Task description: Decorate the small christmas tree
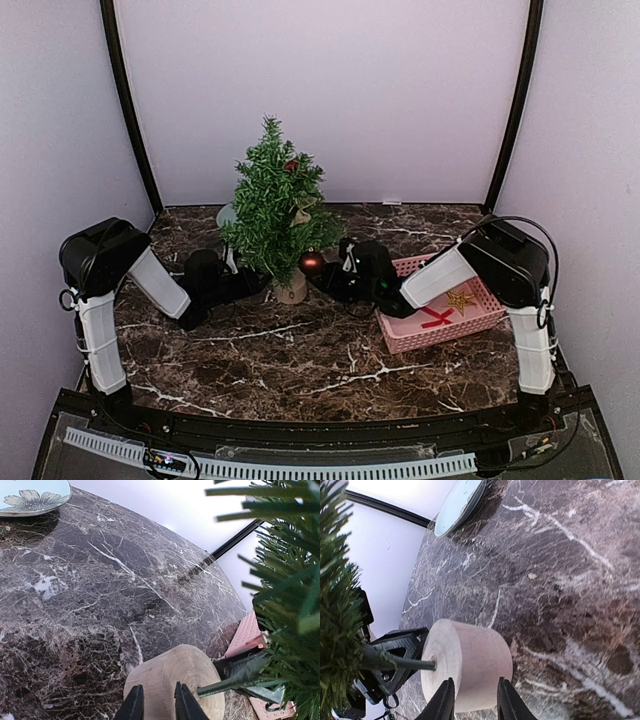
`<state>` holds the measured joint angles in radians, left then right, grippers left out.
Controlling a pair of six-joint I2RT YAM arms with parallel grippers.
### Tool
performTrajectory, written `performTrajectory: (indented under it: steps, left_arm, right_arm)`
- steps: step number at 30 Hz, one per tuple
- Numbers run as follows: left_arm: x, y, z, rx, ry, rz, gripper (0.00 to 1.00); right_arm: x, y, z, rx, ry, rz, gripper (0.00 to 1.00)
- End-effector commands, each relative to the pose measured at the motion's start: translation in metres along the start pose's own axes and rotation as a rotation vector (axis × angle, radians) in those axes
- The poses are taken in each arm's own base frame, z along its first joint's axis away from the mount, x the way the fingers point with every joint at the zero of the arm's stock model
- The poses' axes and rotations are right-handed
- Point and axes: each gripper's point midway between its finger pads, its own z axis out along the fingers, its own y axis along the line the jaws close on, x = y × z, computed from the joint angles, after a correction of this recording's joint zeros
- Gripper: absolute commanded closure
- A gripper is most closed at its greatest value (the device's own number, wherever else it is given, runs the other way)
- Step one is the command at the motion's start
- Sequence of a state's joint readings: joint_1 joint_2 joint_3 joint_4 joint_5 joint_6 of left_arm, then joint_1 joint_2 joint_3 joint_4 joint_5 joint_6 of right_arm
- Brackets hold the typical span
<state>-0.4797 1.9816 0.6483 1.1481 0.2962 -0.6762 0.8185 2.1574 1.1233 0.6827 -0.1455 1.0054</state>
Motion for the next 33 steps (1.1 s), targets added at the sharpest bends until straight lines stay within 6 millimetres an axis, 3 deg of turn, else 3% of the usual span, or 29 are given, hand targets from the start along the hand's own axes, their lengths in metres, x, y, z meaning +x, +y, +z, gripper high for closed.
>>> performTrajectory:
  steps: [1, 8, 14, 26, 33]
  left_arm:
    - [-0.003, -0.009, -0.005, 0.033, -0.011, 0.005, 0.77]
    - [0.015, -0.016, -0.006, 0.046, 0.026, 0.015, 0.80]
    - [0.020, -0.021, -0.006, 0.053, 0.034, 0.020, 0.81]
    - [0.026, -0.025, -0.013, 0.047, 0.028, 0.018, 0.82]
    - [0.014, -0.007, -0.029, 0.005, -0.024, -0.035, 0.74]
  right_arm:
    - [0.005, 0.033, -0.011, -0.069, -0.003, 0.005, 0.70]
    - [0.021, 0.037, -0.006, -0.051, 0.024, -0.021, 0.71]
    - [0.025, 0.032, 0.002, -0.038, 0.033, -0.006, 0.72]
    - [0.007, 0.021, 0.010, 0.006, -0.006, -0.013, 0.75]
    - [-0.005, 0.011, 0.016, 0.016, -0.007, -0.030, 0.76]
